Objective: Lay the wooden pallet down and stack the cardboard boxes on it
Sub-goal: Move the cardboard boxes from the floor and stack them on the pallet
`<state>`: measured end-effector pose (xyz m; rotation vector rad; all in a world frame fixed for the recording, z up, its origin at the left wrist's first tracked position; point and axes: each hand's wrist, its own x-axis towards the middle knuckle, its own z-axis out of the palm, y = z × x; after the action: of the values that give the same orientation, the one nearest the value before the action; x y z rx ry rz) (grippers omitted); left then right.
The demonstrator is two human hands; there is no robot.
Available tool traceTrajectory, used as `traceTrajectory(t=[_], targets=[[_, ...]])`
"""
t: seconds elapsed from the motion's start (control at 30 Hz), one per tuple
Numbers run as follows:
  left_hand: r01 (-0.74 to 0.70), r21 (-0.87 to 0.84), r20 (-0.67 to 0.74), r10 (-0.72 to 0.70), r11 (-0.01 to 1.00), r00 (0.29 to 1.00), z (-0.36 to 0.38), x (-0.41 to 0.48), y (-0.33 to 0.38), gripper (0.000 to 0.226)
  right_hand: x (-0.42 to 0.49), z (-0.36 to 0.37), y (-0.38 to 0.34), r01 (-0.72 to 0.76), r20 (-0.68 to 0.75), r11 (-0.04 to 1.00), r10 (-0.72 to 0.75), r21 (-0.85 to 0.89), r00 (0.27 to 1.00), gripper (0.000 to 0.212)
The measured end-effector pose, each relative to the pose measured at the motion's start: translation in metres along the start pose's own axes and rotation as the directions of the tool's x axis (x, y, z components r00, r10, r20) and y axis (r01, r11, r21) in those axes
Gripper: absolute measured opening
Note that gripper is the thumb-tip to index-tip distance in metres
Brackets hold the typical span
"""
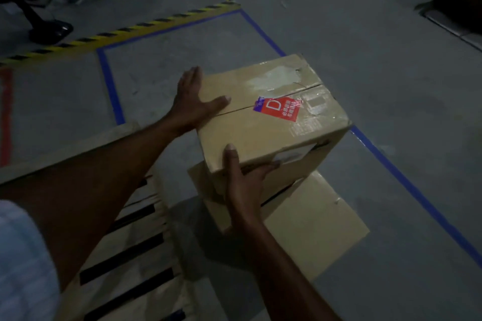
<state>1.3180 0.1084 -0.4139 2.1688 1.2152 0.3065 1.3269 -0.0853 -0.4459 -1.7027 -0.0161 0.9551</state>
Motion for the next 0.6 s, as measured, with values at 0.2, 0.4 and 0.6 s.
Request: traceTrajectory(t=[0.2,0.4,0.6], targets=[[-0.043,-0.023,-0.077,0.041,0.999,0.996,-0.007,-0.011,0.001,0.096,-0.013,-0.014,0.009,0.106,-0.027,0.989,-0.103,0.103,0.994,0.105],[-0.094,-0.428,-0.178,0.019,0.899,0.984,-0.061,-0.052,0.001,0.06,-0.042,-0.048,-0.036,0.169,-0.126,0.976,-0.153,0.134,0.98,0.076],[-0.121,-0.601,-0.259,-0.049,0.79,0.965,-0.13,-0.119,-0.001,0.058,-0.109,-0.046,-0.093,0.327,-0.246,0.942,-0.334,-0.071,0.91,0.041]])
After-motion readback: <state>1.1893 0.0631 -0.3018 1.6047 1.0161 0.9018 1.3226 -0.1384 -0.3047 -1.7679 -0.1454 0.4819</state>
